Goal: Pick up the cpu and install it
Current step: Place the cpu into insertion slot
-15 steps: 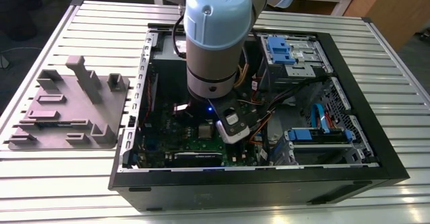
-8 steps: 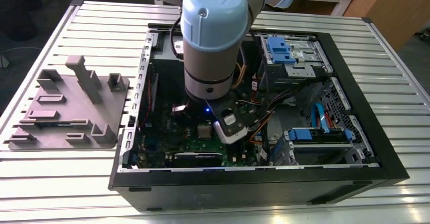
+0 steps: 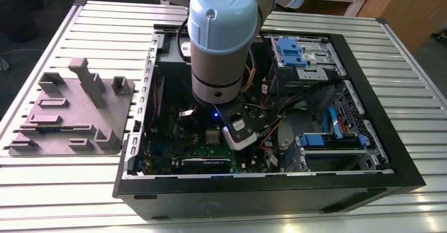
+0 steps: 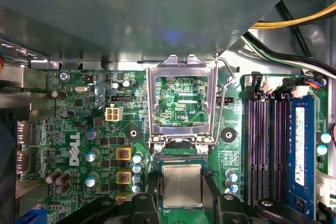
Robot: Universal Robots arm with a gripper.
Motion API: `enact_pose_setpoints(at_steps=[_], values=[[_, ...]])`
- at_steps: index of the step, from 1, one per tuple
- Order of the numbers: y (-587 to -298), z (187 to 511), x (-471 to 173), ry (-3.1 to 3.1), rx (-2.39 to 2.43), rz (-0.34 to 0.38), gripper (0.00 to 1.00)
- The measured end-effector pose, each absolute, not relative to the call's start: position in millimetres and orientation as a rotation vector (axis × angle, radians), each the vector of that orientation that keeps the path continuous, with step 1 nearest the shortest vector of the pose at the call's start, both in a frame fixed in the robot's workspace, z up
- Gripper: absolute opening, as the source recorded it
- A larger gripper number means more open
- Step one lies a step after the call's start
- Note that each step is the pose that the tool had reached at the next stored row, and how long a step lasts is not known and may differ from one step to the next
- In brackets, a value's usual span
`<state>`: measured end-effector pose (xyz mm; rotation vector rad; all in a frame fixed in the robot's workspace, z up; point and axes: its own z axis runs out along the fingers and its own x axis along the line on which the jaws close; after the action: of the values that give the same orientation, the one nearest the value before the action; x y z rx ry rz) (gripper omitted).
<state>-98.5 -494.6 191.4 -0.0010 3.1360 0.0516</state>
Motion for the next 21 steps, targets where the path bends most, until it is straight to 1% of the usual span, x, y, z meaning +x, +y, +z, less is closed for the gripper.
enact_pose_setpoints(at_steps=[6, 7, 21], values=[[-494.6, 191.4, -98.3, 3.136, -0.002, 0.051, 0.43], [-494.6, 191.4, -98.4, 3.136, -0.001, 0.051, 0.39], [-494.5, 194.4, -98.5, 3.136, -0.001, 0.052, 0.39]])
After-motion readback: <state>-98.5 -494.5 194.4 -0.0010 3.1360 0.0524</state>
